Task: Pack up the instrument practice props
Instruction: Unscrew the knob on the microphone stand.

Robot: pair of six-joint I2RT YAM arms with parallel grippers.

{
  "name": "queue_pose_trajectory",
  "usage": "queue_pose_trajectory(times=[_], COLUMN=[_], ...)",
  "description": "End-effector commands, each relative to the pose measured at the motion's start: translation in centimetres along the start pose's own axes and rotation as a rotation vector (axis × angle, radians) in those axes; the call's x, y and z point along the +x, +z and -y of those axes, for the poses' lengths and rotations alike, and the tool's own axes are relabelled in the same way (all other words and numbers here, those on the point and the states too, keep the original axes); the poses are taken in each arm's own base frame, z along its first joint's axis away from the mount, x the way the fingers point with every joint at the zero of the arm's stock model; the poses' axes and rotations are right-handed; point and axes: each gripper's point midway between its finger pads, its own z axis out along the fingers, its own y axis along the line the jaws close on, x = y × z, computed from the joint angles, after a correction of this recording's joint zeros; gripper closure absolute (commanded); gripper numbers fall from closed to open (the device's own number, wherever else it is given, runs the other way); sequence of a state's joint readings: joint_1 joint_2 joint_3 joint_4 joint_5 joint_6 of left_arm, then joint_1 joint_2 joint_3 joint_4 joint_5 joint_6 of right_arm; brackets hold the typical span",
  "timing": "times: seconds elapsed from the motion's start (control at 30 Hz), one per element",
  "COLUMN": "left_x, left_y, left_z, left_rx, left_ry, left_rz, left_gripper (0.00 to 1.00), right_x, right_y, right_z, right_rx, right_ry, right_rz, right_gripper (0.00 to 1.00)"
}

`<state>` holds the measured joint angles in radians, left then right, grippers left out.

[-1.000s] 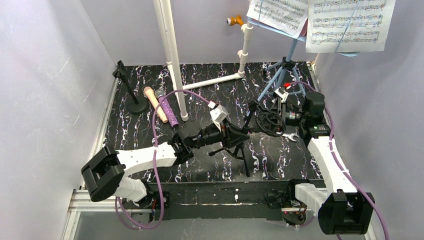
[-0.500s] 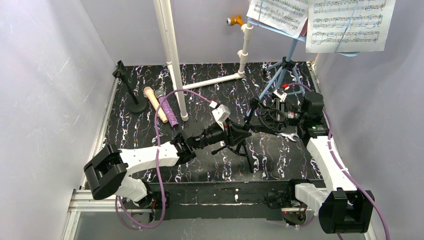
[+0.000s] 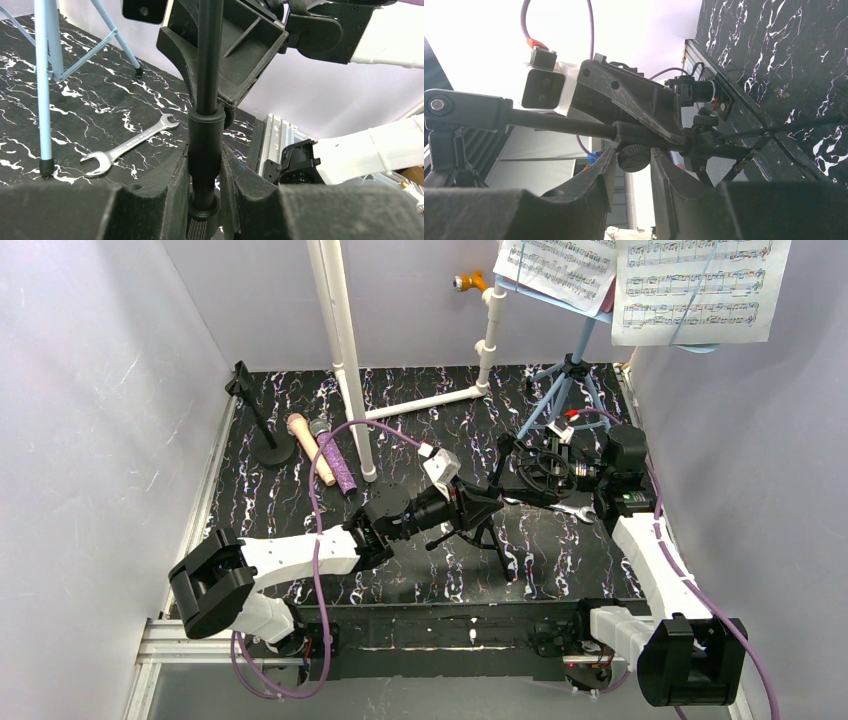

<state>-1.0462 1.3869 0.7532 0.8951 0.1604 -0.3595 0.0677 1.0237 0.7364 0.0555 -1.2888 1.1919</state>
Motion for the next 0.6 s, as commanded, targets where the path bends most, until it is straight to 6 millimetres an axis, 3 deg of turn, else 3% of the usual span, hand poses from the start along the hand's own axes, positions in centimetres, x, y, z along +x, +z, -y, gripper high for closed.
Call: queue_pose_trajectory(times=[0.0,0.57], left_x=[-5.6,-6.0], left_y=[0.5,1.1], left_z=[1.4,0.2], left_rx=[0.014,-0.063], left_ry=[0.017,-0.017], left_rz=[0.208,0.297], left_gripper=[1.00,1.00], right_x=[-0.7,-2.1], right_y=[0.2,0.5], right_z=[-0.3,-0.4], right_rx=[-0.005,-0.002], right_ry=[-0.015,0.016], right_rz=[0.018,0.057], right_gripper=[0.62,0.60])
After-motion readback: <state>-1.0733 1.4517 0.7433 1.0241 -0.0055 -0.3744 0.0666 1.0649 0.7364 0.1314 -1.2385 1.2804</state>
